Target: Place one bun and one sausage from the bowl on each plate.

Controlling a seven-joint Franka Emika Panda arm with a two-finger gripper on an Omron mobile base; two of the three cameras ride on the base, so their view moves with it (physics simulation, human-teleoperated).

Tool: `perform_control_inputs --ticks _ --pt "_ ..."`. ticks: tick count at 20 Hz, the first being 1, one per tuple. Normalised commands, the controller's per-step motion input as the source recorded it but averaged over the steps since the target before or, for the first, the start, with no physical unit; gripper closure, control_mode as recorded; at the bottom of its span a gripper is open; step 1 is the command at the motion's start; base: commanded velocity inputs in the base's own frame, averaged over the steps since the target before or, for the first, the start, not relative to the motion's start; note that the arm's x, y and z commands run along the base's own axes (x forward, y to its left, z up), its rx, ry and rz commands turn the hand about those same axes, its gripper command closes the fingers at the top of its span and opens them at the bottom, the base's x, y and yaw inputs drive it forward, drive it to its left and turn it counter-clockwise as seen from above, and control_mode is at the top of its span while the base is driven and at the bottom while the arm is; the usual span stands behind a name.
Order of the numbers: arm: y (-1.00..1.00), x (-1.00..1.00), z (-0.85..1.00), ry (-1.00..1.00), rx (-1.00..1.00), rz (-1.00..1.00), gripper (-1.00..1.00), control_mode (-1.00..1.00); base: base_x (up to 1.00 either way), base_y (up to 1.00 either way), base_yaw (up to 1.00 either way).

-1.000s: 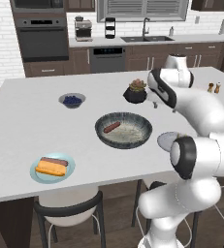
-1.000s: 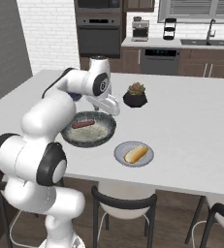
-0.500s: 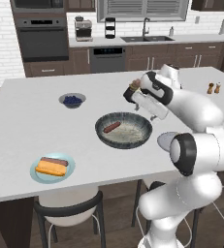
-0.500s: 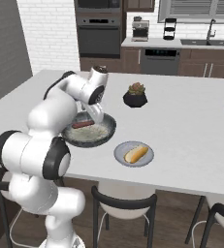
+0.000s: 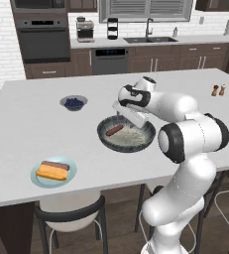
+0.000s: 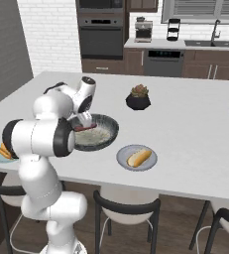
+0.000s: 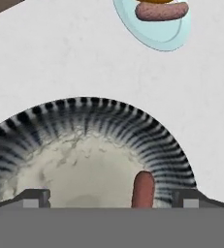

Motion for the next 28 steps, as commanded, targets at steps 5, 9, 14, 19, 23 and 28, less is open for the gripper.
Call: perform_control_inputs --ticks 5,9,14,19,23,28 --pt "-0.04 0.14 -0.41 0.12 -0.03 -0.04 -1.0 -1.0 0.0 0.0 0.0" --pt "0.0 0.06 -0.41 0.12 -0.1 0.0 -1.0 -1.0 0.0 0.0 0.0" --pt "-0.12 0.06 -0.5 0.0 0.0 0.0 -1.0 -1.0 0.0 0.0 0.0" --pt "-0.25 0.01 -0.6 0.0 0.0 0.0 -1.0 -1.0 0.0 0.0 0.0" --pt "-0.01 0.29 -0.12 -0.01 0.0 0.0 -1.0 -1.0 0.0 0.0 0.0" --pt "0.0 0.32 0.01 -0.14 0.0 0.0 -1.0 -1.0 0.0 0.0 0.0"
